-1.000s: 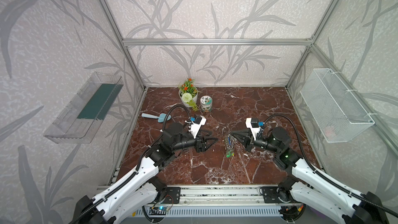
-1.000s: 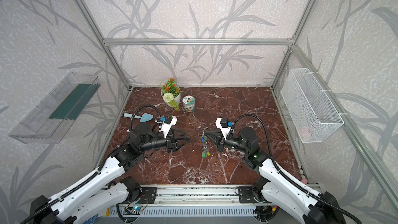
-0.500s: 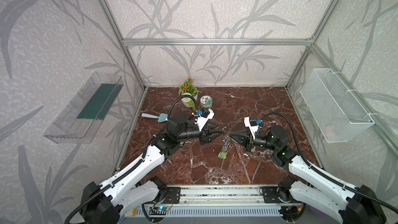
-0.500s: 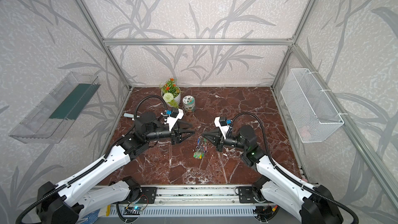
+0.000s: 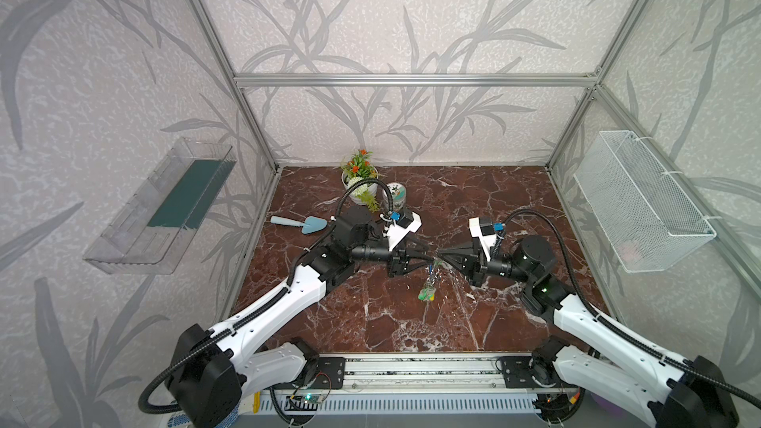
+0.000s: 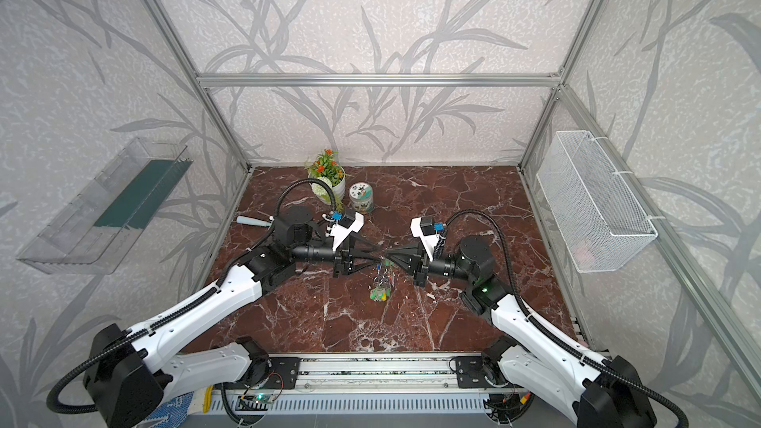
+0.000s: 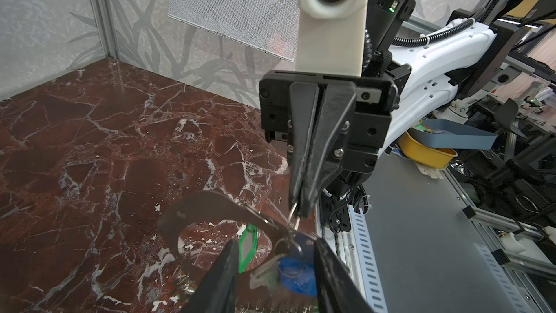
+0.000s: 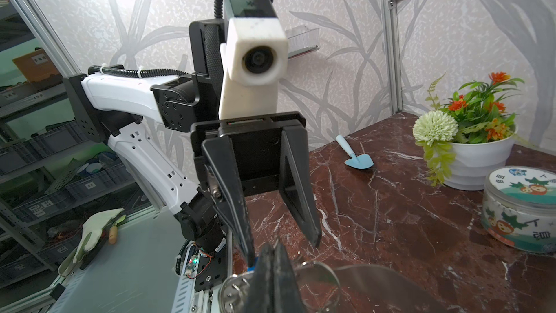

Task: Put the keys on the keyring
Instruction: 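Move the left gripper back to the plate rim and grip it beside the right gripper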

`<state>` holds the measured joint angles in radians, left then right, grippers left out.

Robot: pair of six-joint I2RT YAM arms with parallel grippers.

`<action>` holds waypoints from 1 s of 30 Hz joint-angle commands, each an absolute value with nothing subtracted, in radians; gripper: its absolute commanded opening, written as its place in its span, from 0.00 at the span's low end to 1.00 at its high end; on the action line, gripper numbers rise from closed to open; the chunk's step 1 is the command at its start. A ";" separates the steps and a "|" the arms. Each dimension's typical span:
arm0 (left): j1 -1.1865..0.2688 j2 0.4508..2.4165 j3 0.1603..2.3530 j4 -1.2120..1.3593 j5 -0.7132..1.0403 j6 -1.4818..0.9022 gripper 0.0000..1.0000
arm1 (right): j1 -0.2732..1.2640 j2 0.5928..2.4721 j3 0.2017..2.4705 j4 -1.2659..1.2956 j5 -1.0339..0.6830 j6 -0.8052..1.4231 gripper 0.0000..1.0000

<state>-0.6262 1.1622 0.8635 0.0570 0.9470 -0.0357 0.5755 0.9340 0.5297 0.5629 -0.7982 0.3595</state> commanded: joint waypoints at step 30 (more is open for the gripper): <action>-0.630 1.221 0.906 0.138 1.050 -0.109 0.12 | 0.572 0.898 0.603 0.533 -0.805 0.348 0.00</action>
